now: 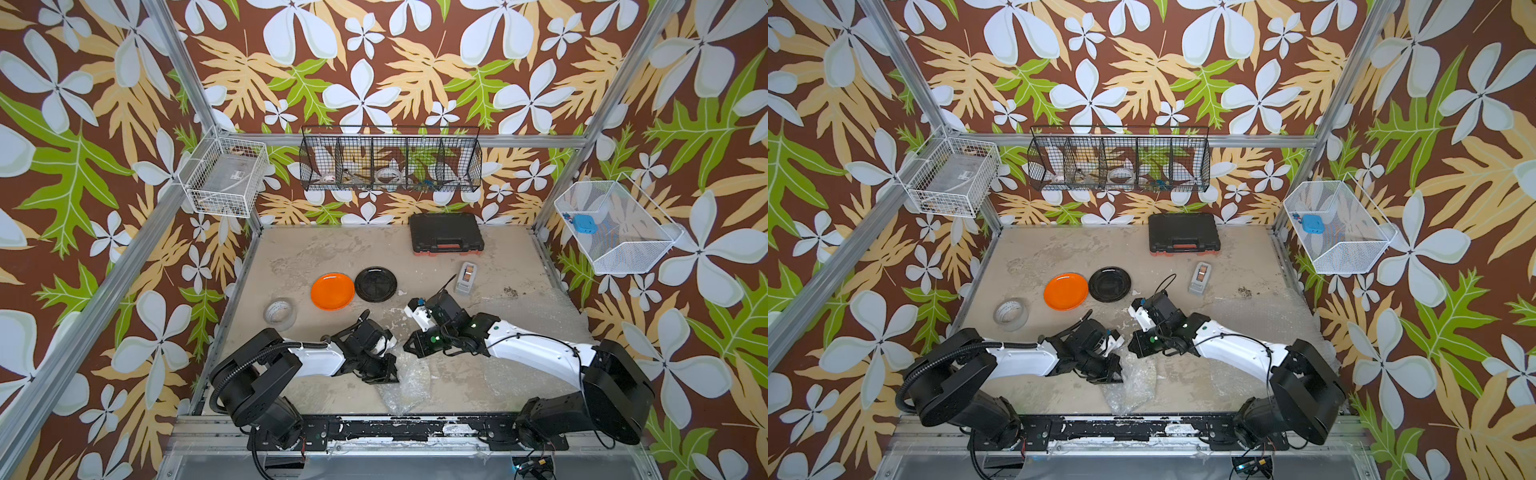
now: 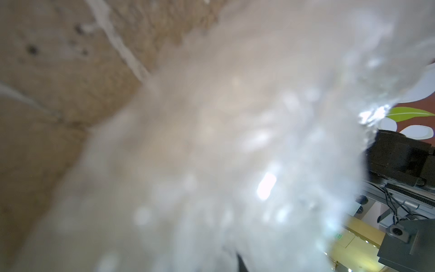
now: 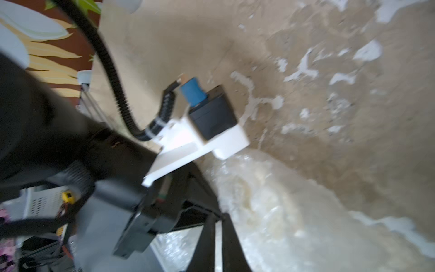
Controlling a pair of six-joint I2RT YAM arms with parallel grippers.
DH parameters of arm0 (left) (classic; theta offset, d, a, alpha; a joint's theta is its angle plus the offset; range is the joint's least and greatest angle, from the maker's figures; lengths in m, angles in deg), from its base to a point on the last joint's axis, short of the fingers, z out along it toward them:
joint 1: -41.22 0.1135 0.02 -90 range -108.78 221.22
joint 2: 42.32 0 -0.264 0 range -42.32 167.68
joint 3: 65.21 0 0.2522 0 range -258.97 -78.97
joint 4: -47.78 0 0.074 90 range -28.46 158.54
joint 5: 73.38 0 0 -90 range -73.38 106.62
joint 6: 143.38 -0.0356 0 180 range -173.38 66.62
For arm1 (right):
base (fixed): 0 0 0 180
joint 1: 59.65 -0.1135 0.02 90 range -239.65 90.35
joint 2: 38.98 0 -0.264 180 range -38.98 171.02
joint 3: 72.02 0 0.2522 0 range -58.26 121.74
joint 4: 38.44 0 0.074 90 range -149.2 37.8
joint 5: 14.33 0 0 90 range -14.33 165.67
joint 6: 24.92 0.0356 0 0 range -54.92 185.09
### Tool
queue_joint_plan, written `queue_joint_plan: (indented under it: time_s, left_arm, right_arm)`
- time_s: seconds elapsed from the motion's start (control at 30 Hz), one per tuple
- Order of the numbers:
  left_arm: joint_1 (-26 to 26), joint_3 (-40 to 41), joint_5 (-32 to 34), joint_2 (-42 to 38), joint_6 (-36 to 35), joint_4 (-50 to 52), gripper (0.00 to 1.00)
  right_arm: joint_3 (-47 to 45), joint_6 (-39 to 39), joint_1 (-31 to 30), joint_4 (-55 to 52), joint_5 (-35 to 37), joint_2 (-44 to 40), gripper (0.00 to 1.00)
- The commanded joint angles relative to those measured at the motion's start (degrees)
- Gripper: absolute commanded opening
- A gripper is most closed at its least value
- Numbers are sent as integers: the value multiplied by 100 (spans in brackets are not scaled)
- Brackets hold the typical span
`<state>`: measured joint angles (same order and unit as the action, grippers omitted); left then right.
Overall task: Wrap dinner plates in bubble wrap
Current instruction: Wrap the plate in the bubble wrap.
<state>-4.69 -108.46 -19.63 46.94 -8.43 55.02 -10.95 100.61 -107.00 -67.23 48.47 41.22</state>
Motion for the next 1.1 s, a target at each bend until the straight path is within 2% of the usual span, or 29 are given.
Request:
queue_joint_plan:
  time_s: [0.0, 0.07, 0.17, 0.4, 0.47, 0.53, 0.6, 0.73, 0.87, 1.07]
  left_arm:
    - [-8, 58, 439, 66, 49, 627, 6]
    - [-3, 67, 452, 50, 66, 618, 6]
    - [-6, 67, 452, 73, 67, 608, 6]
    - [-3, 69, 431, 51, 93, 573, 6]
    - [-7, 67, 435, 34, 102, 573, 6]
    - [-6, 68, 439, -12, 115, 606, 6]
    - [-6, 61, 510, -68, 121, 685, 6]
    - [-6, -20, 663, -189, 118, 904, 6]
    - [3, -162, 753, -317, 176, 1064, 8]
    - [12, -446, 850, -598, 291, 1359, 11]
  right_arm:
    - [-96, 895, -307, -283, -48, -127, 37]
    - [-196, 1193, -425, -155, 1, -135, 46]
    - [-325, 1526, -522, 334, -117, -60, 50]
    - [-424, 1659, -630, 737, 8, 288, 44]
    - [-401, 1606, -635, 671, 80, 416, 35]
    - [-345, 1504, -635, 366, 336, 426, 15]
    - [-439, 1513, -635, 168, 530, 159, 2]
    - [-924, 1634, -635, -193, 552, -511, 0]
    - [-1823, 1862, -628, 114, 412, -832, 0]
    - [-1778, 1342, -231, 368, 592, -93, 0]
